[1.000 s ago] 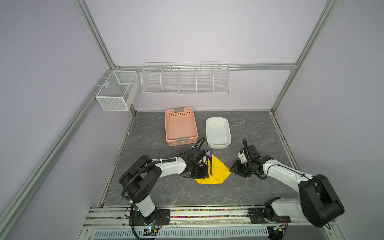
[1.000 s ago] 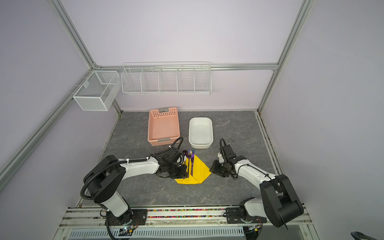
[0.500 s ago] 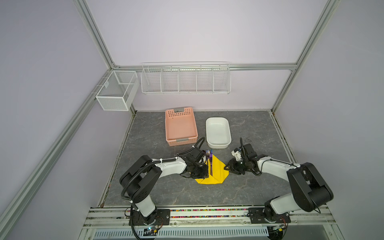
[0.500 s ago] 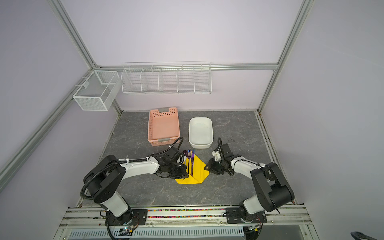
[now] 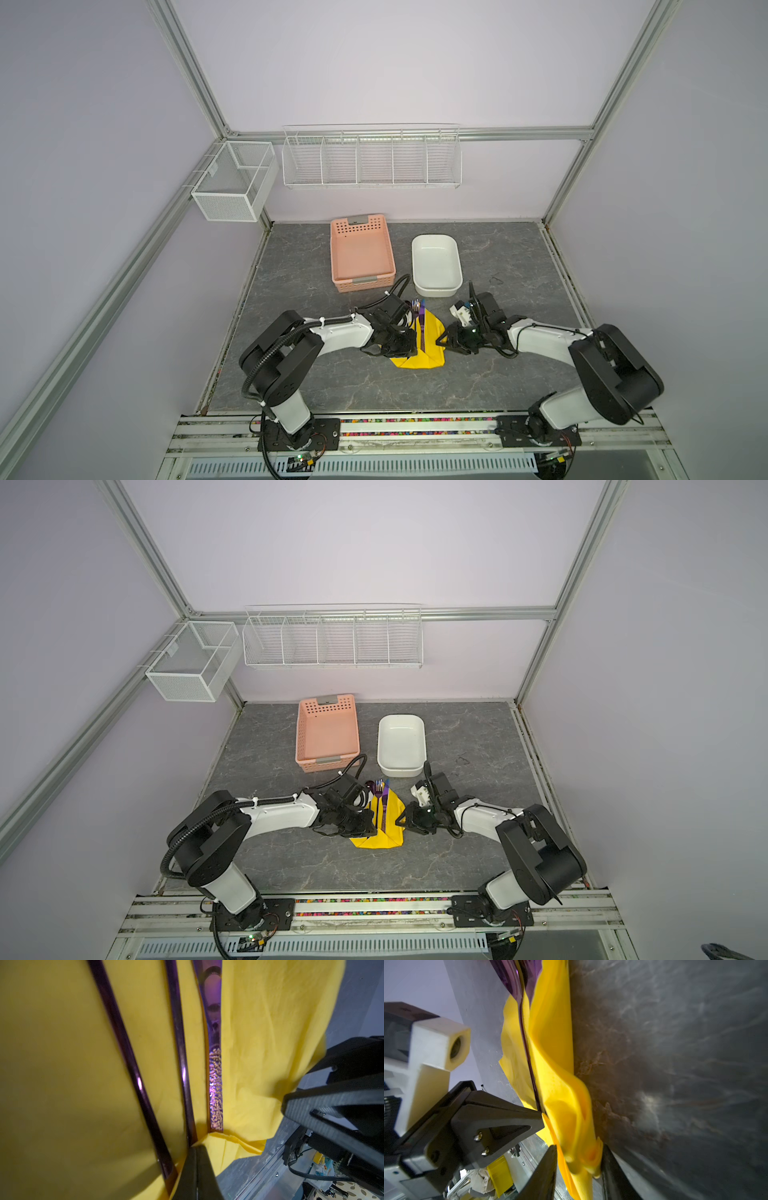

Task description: Place the utensils on the paper napkin and roll it up

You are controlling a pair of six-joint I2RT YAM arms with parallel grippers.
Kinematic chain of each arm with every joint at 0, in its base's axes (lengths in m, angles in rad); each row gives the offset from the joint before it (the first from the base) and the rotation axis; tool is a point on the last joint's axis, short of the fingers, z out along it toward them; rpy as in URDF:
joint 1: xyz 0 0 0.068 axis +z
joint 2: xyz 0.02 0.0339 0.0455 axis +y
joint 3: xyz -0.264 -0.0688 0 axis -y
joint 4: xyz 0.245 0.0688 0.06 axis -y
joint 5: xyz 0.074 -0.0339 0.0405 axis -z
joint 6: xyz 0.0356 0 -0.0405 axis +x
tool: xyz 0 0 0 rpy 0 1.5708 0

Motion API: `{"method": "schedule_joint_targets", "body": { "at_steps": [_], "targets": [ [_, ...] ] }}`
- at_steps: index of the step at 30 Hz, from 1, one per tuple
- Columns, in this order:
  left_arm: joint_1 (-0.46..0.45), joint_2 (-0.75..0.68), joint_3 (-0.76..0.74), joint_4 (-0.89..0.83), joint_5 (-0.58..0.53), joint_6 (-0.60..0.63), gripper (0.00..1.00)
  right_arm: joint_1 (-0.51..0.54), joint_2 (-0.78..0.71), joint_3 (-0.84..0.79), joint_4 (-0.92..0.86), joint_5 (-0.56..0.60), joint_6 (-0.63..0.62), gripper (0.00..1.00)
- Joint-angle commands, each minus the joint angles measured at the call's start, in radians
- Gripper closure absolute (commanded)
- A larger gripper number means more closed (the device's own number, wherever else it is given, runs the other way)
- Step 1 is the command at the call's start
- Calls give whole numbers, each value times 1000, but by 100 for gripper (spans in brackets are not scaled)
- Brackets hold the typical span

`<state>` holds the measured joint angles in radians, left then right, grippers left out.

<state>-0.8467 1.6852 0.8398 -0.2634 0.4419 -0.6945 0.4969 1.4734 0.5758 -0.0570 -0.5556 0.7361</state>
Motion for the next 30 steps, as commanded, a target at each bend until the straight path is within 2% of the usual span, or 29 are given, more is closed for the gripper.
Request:
{"method": "schedule_joint_targets", "body": {
  "at_steps": [1,8,12,14,16,18,21,30],
  "targets": [
    [-6,8,28,-12,-11,16,100,-23,-59,0,-71,72,-34,63],
    [-7,8,27,-11,-11,16,100,-57,-88,2,-96,71,-60,66],
    [-6,7,27,-9,-10,16,100,-60,-107,-5,-87,66,-63,72],
    [-7,6,27,-8,-7,14,100,-61,-130,-9,-79,62,-62,78],
    [-7,5,27,-8,-8,13,100,-60,-154,-14,-75,52,-63,80],
    [-8,5,28,-8,-9,13,100,-62,-172,-17,-60,34,-64,79],
    [-9,7,30,-7,-6,13,100,-61,-172,-19,-61,21,-69,72],
    [-12,13,33,-10,-5,15,100,-55,-80,-25,-18,-27,-62,65]
  ]
}}
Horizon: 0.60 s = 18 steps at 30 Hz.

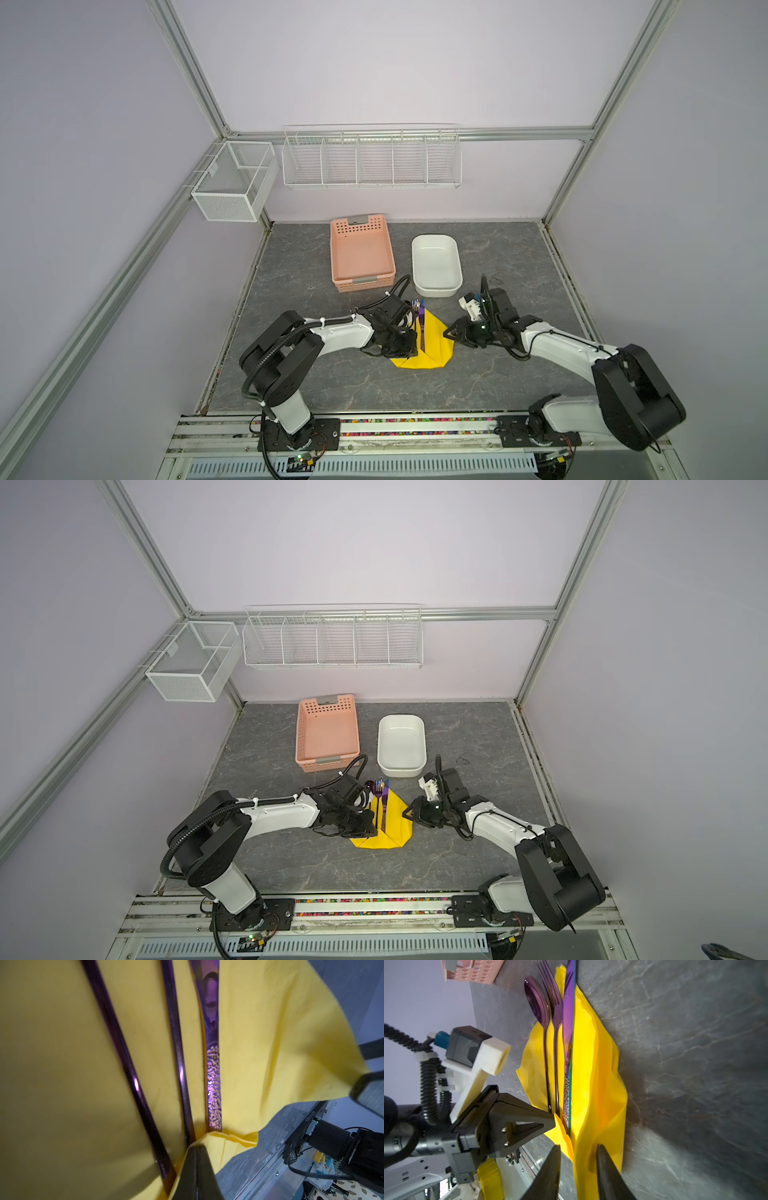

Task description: Place the utensils on the paper napkin and roll it up

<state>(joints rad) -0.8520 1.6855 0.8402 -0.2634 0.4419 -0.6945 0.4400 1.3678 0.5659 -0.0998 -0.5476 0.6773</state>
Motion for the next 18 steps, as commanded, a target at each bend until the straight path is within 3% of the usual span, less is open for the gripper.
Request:
{"method": "schedule_joint_targets", "body": {
  "at_steps": [1,4,10,18],
  "targets": [
    [-5,12,34,-9,-6,14,100,3,33,-14,21,-33,-7,65],
    [-7,13,36,-11,-5,14,100,5,27,-11,-9,0,-15,66],
    [-6,16,37,-10,-5,14,100,8,5,43,-203,172,-77,66],
    [-8,14,38,-14,-8,14,100,12,60,54,-239,212,-85,63]
  ]
}}
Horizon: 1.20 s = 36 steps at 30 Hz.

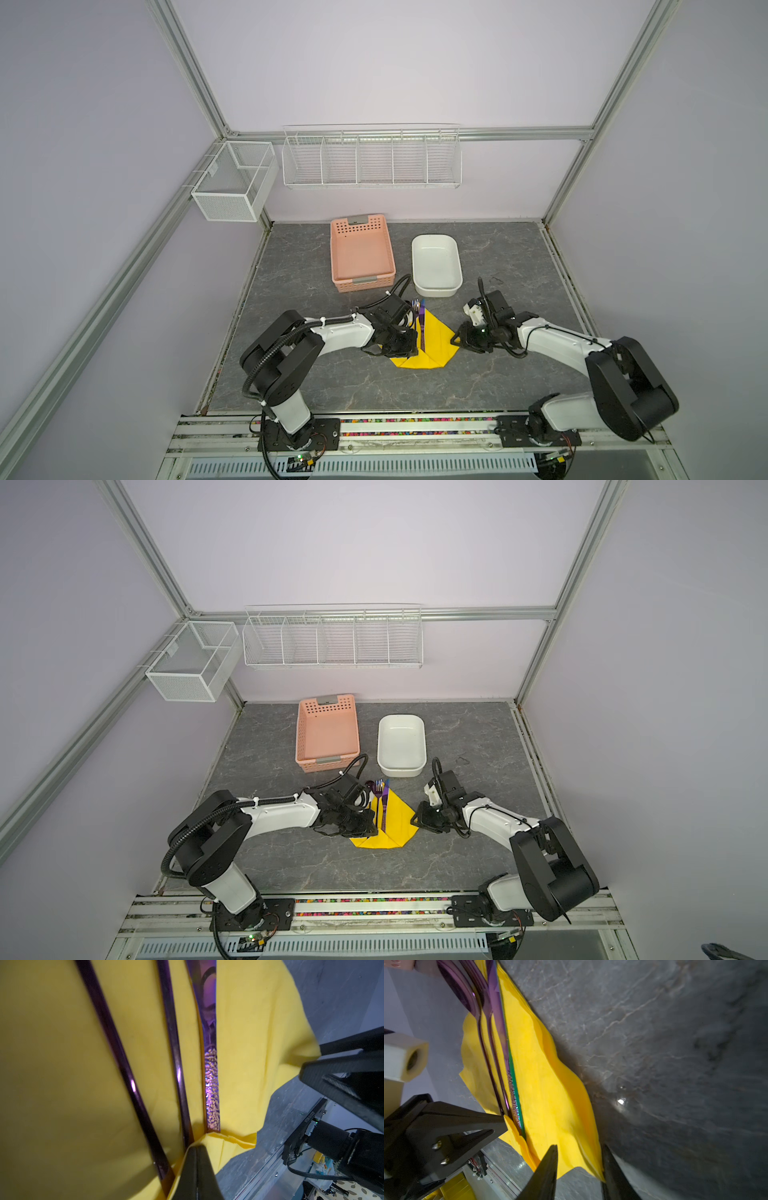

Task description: Place the utensils on the paper napkin and roll it up

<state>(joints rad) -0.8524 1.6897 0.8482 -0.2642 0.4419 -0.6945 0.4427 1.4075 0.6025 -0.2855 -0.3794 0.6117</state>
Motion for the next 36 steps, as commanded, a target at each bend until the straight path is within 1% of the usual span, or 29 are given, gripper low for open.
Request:
{"method": "schedule_joint_targets", "body": {
  "at_steps": [1,3,6,9,13,21,26,29,32,36],
  "targets": [
    [-7,9,29,-13,-8,13,100,10,22,17,-57,52,-22,62],
    [-7,10,29,-13,-8,14,100,10,23,18,-53,48,-24,62],
    [-7,12,32,-15,-8,15,100,11,41,13,-11,-11,-18,63],
    [-10,16,35,-14,-6,14,100,11,63,-3,52,-59,4,66],
    [-11,15,37,-20,-11,16,100,11,61,-17,95,-69,26,69],
    [-10,15,42,-26,-14,21,100,12,-21,19,-24,11,-11,79],
    [-12,15,43,-27,-12,21,100,16,-50,39,-34,-20,0,89],
    [-11,12,40,-27,-15,22,100,37,-59,68,-52,-29,8,93],
    [-12,9,41,-29,-14,24,100,79,-57,116,-89,-13,17,93],
    [-12,8,40,-30,-12,25,100,123,-50,152,-91,0,68,93]
  ]
}}
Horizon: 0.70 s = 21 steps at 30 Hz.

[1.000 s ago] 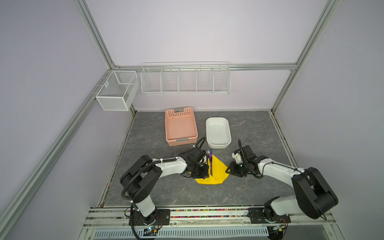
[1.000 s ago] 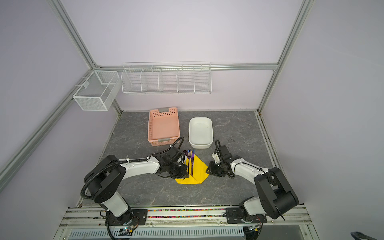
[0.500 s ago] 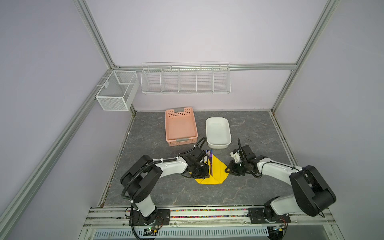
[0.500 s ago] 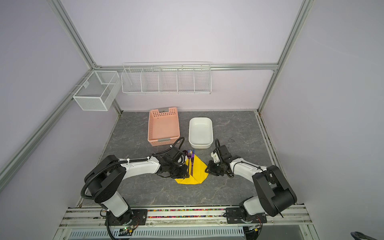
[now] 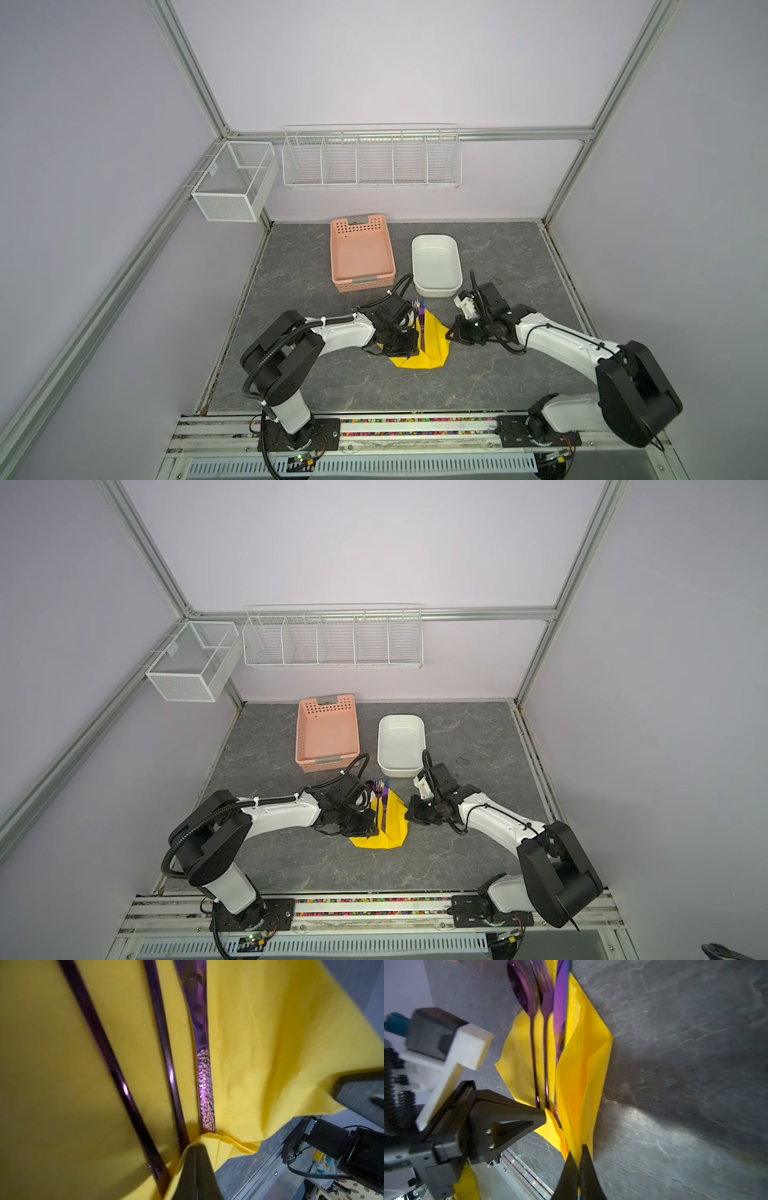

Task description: Place the utensils on the paper napkin and roll it up

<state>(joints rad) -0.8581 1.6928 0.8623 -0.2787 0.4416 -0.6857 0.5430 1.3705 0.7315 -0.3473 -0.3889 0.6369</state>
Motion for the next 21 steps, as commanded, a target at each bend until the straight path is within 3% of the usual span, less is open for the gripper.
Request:
{"method": "schedule_joint_targets", "body": {
  "at_steps": [1,13,21],
  "targets": [
    [-6,4,24,-15,-12,15,100,31,-9,30,-26,12,57,93],
    [-7,-29,9,-21,-24,15,100,154,98,88,97,16,191,93],
    [-7,-91,-13,-56,-80,12,100,181,183,128,169,7,239,93]
  ]
}}
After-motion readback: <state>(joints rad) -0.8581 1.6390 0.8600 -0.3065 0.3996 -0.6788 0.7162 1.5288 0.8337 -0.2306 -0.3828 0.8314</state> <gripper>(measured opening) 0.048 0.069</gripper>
